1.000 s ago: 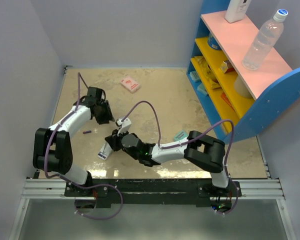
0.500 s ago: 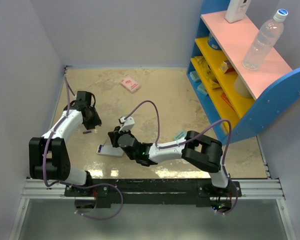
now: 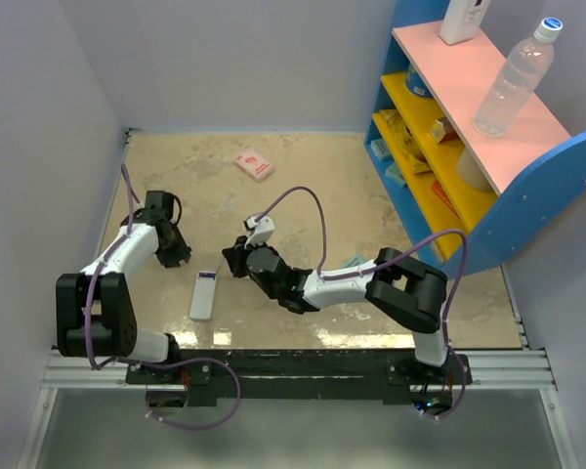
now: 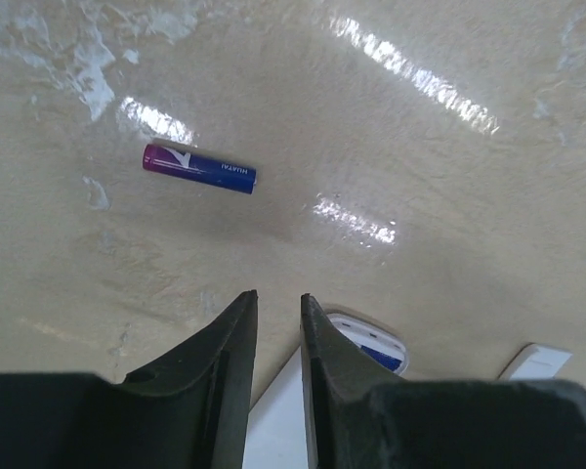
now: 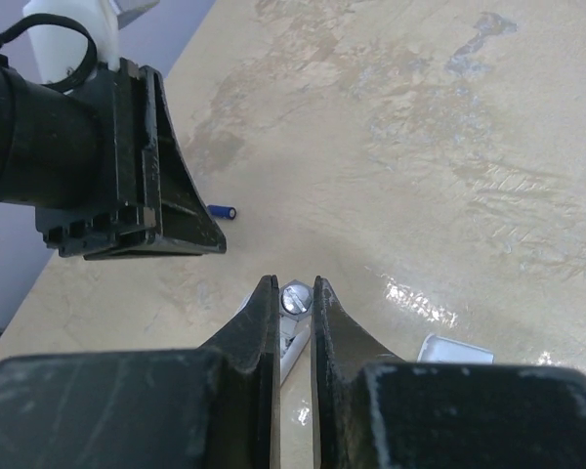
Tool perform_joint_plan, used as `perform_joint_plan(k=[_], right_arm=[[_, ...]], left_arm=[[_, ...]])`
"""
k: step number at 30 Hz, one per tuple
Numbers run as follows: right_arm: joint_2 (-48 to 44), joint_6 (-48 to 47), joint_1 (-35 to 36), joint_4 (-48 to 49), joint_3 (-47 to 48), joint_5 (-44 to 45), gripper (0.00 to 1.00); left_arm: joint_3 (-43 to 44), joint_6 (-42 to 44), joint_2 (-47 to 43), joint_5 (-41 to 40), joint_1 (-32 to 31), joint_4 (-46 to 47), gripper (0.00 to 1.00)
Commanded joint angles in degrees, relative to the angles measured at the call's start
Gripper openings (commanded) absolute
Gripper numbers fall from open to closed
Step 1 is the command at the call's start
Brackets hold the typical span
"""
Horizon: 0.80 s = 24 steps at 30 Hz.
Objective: Unload the batteries from the remote control
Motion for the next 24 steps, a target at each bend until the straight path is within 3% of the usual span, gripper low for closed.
perform_joint_plan(k=[1, 8, 14, 24], right_arm=[[-0.7, -3.7, -0.1, -3.2, 2.4, -1.4, 0.0], [3.3, -3.9, -0.1, -6.4, 6.7, 0.0, 0.0], [7.1, -8.3, -0.6, -6.0, 12.8, -1.0, 0.0], [8.6, -17.1, -2.2, -2.0, 14.4, -12.5, 0.0]], left_arm=[[-1.5, 0.6, -0.7, 1.8, 0.6, 0.5, 0.28], [-2.9, -0.9, -2.4, 1.4, 0.5, -2.7, 0.26], [-6.1, -4.9, -6.3, 5.8, 0.5, -2.5, 0.25], [-3.9, -7.8, -7.5, -4.1, 0.6, -5.0, 0.26]])
